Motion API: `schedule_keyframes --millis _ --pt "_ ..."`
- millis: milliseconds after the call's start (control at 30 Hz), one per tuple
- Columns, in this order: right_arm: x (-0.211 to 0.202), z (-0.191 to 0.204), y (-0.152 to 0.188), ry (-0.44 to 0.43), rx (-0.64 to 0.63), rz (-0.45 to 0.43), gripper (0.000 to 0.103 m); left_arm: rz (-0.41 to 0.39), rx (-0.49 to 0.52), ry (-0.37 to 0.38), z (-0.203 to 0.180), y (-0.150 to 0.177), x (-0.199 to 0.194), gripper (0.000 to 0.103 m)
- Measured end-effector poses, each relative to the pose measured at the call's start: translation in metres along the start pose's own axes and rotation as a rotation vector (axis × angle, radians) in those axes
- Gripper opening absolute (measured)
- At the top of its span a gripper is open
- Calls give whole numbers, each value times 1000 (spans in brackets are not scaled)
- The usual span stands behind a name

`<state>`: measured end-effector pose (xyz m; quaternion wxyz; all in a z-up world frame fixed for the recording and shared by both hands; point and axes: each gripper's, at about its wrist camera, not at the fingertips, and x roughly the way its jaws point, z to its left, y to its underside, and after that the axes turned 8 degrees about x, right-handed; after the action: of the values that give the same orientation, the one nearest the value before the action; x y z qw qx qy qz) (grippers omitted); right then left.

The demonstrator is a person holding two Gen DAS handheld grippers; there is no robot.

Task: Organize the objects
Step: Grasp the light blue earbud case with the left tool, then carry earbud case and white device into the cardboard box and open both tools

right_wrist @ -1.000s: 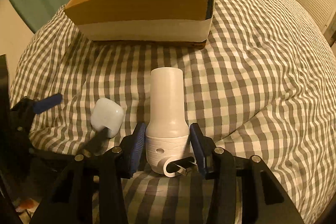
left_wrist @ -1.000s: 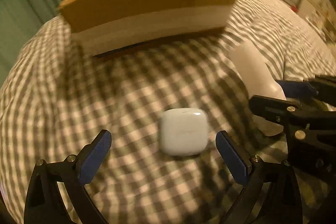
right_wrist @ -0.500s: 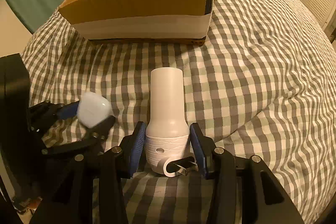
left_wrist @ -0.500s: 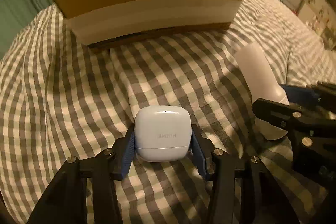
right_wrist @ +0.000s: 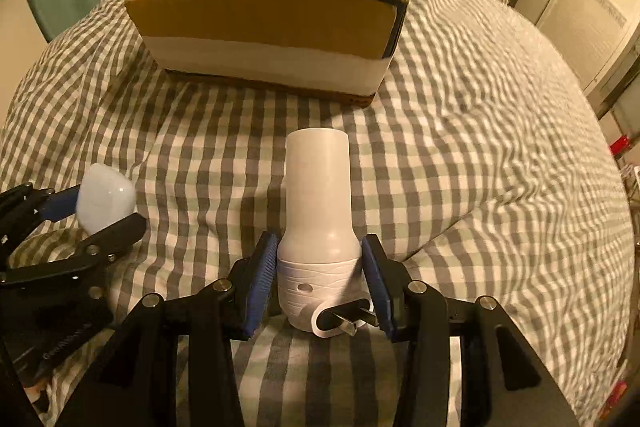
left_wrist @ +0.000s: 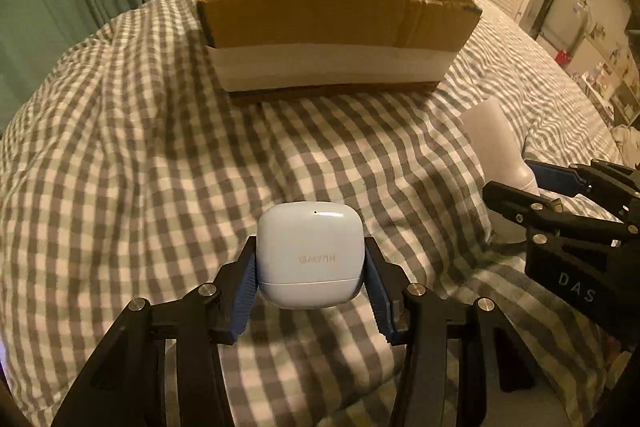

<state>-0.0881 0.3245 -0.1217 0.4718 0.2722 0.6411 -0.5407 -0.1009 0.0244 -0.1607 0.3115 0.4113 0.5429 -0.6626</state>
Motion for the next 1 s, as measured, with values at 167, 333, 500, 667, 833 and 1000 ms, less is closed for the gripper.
schedule_keyframes --millis 167,333,500,667,833,1000 --pt "-22 3 2 -24 7 -26 43 -43 -6 -14 -2 5 -17 50" --pt "-46 13 3 -43 -2 -70 43 -85 -10 -28 4 3 -40 50" --pt "-70 27 0 -70 -14 -121 43 -123 -22 -41 8 -1 -57 50" --pt "-89 37 -9 -100 -25 -162 43 -167 -27 -52 16 -15 -74 50" --pt "-99 36 -27 -120 -22 -190 43 -218 -26 -56 25 -36 -87 50" --pt "-104 34 -55 -135 -11 -224 43 -268 -26 -67 35 -65 -97 50"
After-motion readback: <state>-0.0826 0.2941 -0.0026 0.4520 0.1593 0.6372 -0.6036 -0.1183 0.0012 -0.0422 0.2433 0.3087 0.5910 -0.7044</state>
